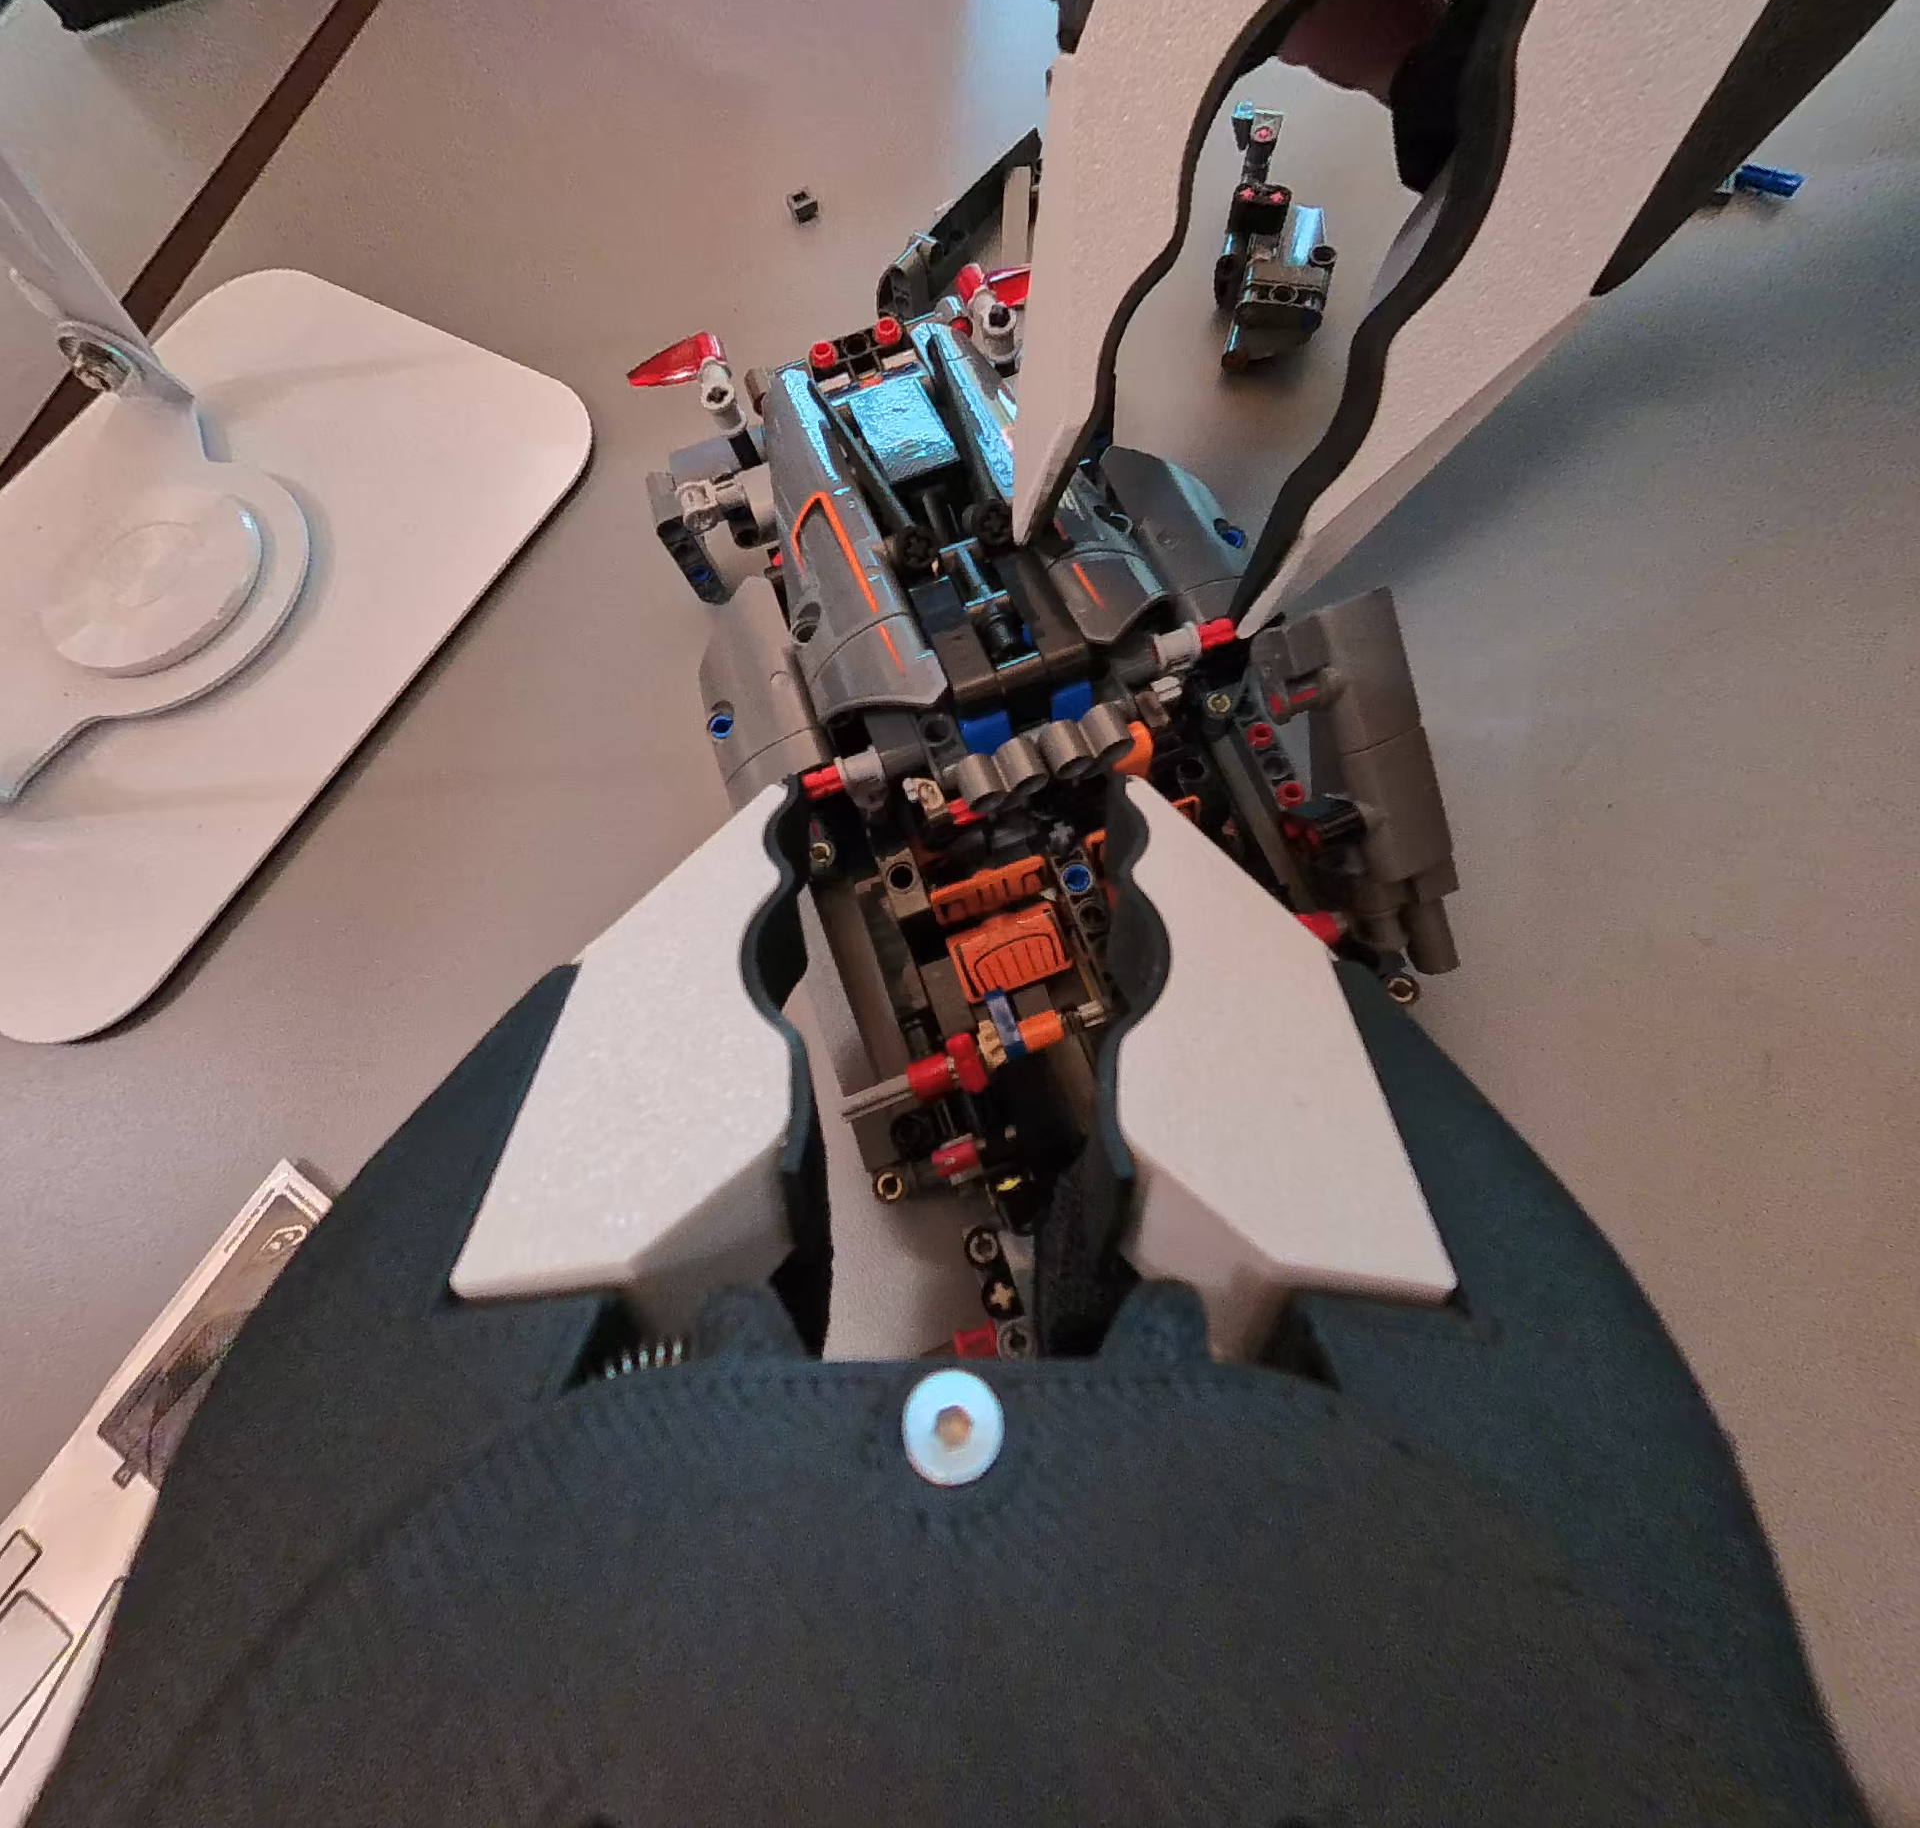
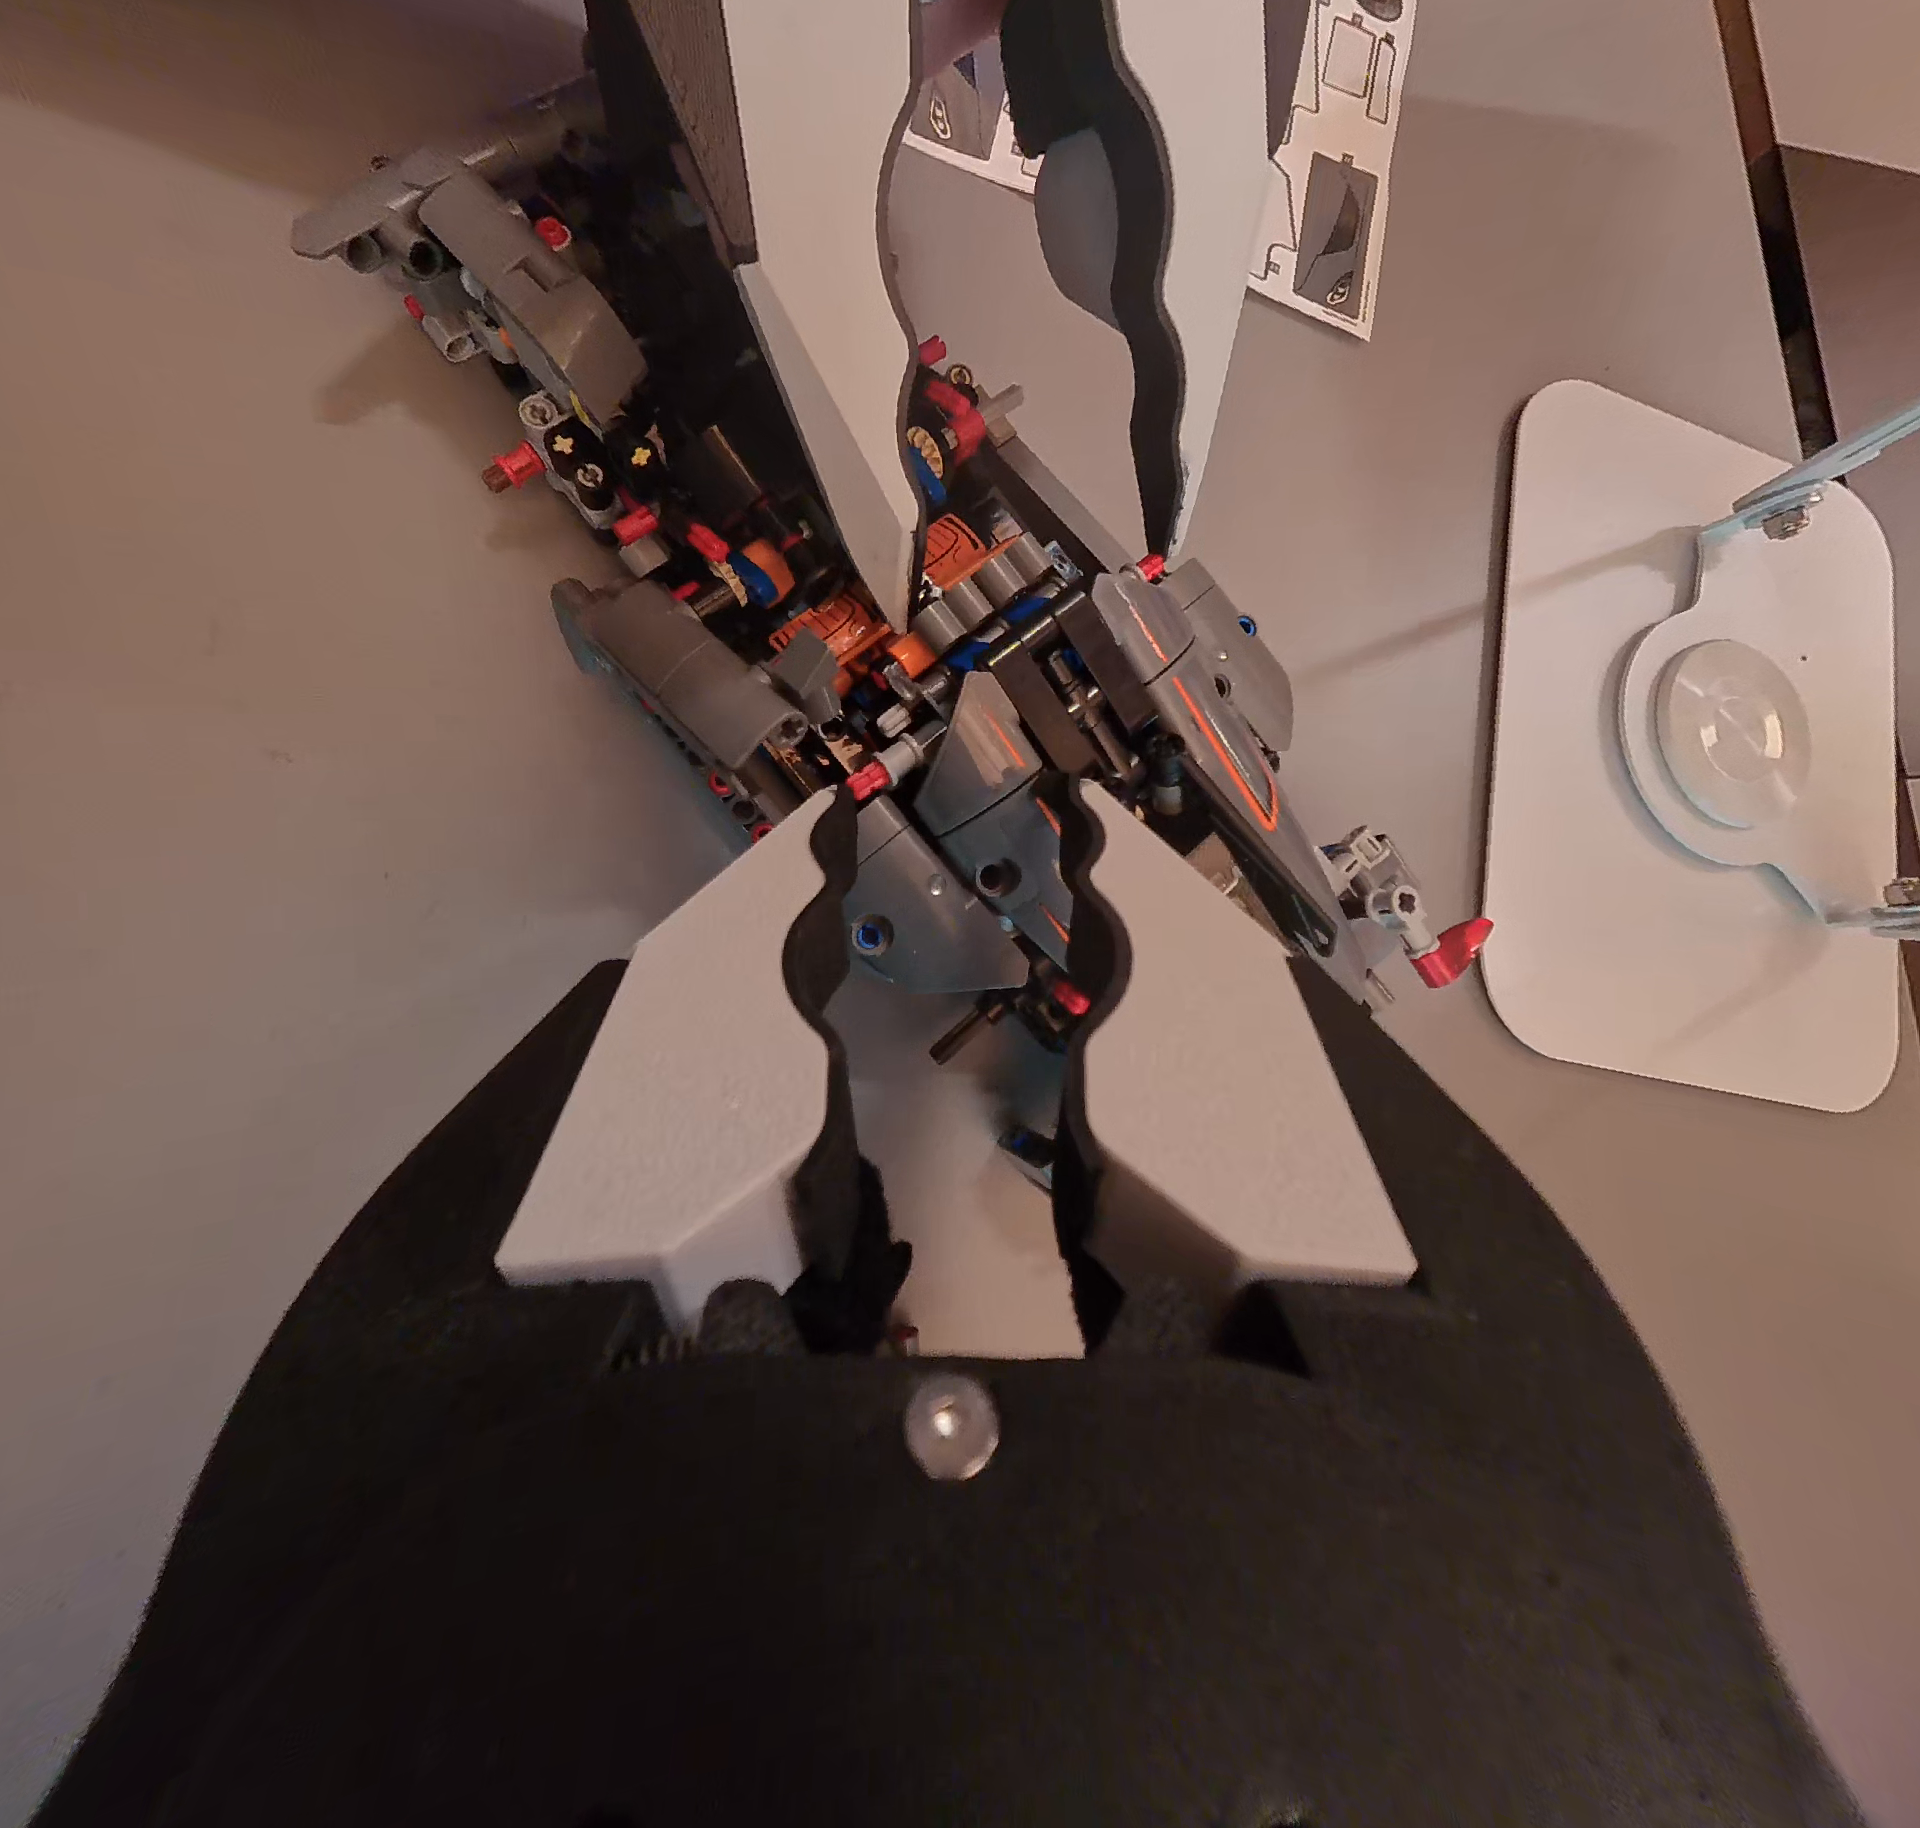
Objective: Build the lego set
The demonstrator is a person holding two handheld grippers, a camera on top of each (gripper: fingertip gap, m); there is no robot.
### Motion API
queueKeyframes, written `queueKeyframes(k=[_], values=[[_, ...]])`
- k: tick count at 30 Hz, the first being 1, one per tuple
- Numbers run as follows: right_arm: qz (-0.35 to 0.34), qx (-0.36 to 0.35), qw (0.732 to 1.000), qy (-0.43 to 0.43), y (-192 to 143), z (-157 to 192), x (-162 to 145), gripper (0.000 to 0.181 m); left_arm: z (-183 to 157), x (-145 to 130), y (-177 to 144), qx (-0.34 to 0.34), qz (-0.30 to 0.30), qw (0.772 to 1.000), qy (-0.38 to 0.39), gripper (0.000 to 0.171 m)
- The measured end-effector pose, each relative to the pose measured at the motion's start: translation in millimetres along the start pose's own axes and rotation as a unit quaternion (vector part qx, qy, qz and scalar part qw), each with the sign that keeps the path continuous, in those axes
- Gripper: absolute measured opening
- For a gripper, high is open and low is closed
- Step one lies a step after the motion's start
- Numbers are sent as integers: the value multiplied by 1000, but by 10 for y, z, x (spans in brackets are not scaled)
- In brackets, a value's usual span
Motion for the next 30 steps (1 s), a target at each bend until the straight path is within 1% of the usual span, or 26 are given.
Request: queueKeyframes(k=[6, 12, 15, 17, 18, 20, 21, 23, 24, 26, 27, 28, 30], values=[[1, 0, 1000, -3, -7, 4, 4, 38, 3, 2, -2, -4, -6, 1000, -4, 55], [-3, 20, 1000, 7, -90, -13, 55, 41, 4, 3, -5, -8, -10, 1000, -4, 56], [-6, 32, 999, -1, -188, -35, 103, 41, 3, 4, -5, -8, -10, 1000, -1, 56], [-35, 15, 999, -3, -328, -171, 217, 41, 1, 5, -6, -8, -10, 1000, 1, 56], [-57, -11, 998, -6, -437, -304, 310, 42, 1, 5, -6, -8, -10, 1000, 1, 56], [-113, -94, 989, -13, -741, -685, 548, 46, 1, 6, -6, -8, -10, 1000, 2, 56], [-145, -136, 980, -13, -921, -893, 673, 48, 1, 6, -7, -8, -11, 1000, 2, 56], [-205, -212, 955, -9, -1264, -1326, 888, 59, 2, 6, -7, -9, -11, 1000, 2, 56], [-219, -237, 946, -6, -1382, -1531, 951, 63, 1, 7, -7, -9, -12, 1000, 3, 56], [-226, -291, 930, -1, -1531, -1968, 1005, 71, 1, 7, -8, -9, -13, 1000, 3, 56], [-225, -307, 925, -2, -1554, -2168, 1018, 77, 1, 6, -9, -9, -13, 1000, 3, 56], [-222, -317, 922, -2, -1552, -2356, 1022, 82, 0, 7, -10, -9, -14, 1000, 4, 56], [-215, -326, 921, 8, -1500, -2697, 1002, 84, 0, 7, -11, -9, -15, 1000, 4, 56]])
Point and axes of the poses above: each gripper's, where its closed fingertips meet, y out along the fingers, x out of its top, z = x × y across the jaws, the point moved 4 cm from there along -y, back along the fingers, and after that the axes turned 12 degrees about -z, right-handed, at the moved point
